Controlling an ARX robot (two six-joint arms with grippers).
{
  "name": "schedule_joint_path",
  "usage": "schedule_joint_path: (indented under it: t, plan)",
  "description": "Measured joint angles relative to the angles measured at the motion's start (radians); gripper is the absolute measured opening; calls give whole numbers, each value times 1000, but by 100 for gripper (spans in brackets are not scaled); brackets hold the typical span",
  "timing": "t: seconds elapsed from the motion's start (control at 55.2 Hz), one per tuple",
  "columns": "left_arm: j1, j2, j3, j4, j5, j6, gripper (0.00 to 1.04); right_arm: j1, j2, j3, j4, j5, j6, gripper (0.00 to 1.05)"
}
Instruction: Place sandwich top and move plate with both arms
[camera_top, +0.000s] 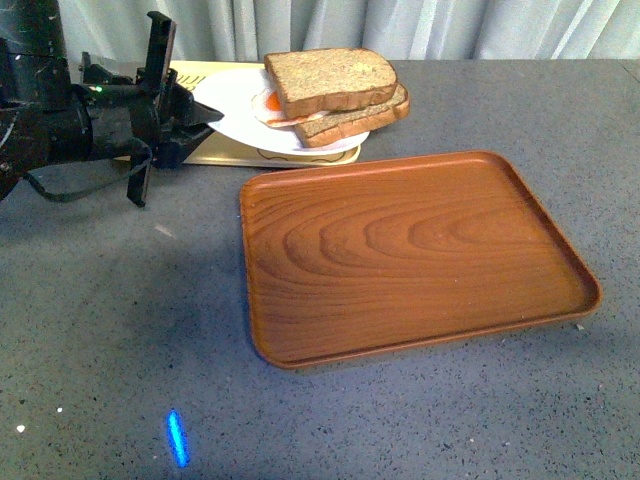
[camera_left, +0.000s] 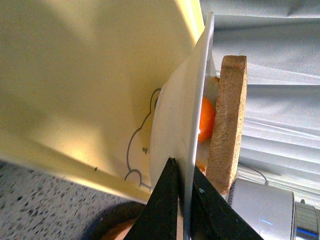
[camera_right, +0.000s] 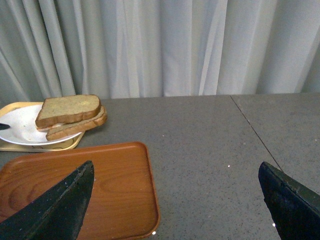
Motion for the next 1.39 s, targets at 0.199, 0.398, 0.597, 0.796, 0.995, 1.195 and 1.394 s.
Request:
schedule_joint_path:
  t: [0.199,0.398,0.597,0.796,0.995,1.195,1.394]
  plan:
    - [-4,43,65,-18,12,-11,13,0,0,0,0,0,0,96]
    - [2,46,65,-2,28,-7,44,0,0,0,0,0,0,96]
    - [29,27,-30,68,59,13,72,0,0,0,0,0,0,96]
    - [94,-107,-233,196,101,37,96,0,0,0,0,0,0,96]
    - [145,-307,-478,355,163,50,96,0,0,0,0,0,0,96]
    - [204,-562,-742,453,206,120,96,0,0,0,0,0,0,96]
    - [145,-1004,-1008,342,-462,913,58,0,0,0,0,0,0,96]
